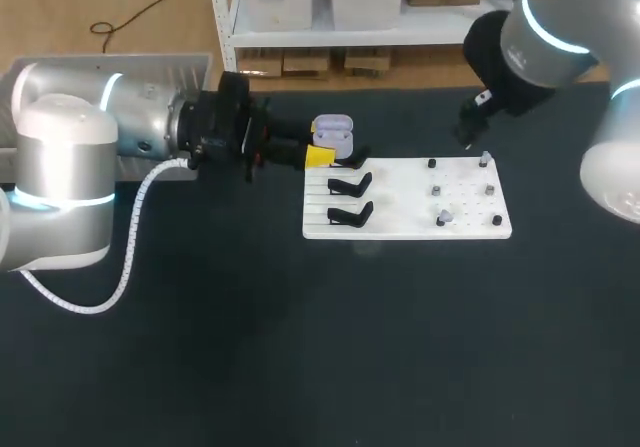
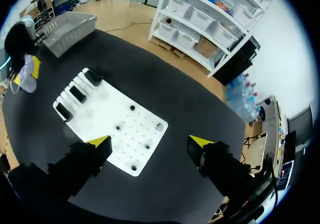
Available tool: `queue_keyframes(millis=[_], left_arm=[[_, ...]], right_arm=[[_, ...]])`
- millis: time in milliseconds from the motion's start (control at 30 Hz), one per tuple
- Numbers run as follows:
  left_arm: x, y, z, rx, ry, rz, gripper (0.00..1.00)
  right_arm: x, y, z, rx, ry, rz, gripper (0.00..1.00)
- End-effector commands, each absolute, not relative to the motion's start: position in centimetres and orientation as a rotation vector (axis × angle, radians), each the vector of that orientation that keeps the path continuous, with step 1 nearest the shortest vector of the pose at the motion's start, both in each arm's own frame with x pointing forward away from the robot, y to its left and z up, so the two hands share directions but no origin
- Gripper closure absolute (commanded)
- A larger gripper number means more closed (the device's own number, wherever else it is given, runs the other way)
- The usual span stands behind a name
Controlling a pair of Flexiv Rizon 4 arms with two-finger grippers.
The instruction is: Pick up each earbud case from the left stands, insert the matching earbuds, close the lid, and place the case in the box.
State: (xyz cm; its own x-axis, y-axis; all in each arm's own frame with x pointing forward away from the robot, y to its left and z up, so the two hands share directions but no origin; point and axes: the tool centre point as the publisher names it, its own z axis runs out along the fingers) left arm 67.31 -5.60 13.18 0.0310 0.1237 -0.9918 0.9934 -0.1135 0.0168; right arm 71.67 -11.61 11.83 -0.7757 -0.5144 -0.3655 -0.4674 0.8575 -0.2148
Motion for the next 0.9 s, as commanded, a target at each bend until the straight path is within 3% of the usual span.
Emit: queue_keyframes(millis=[33, 900], left_arm=[[67.4, -5.6, 13.2, 1.398, 1.228, -1.212, 1.00], [67.4, -5.6, 13.2, 1.398, 1.228, -1.212, 1.00]], right_arm=[[72.4, -11.8, 10.5, -0.690, 2.614, -0.226, 0.00], [73.4, -12.8, 9.3, -0.685, 2.655, -0.175, 0.00]])
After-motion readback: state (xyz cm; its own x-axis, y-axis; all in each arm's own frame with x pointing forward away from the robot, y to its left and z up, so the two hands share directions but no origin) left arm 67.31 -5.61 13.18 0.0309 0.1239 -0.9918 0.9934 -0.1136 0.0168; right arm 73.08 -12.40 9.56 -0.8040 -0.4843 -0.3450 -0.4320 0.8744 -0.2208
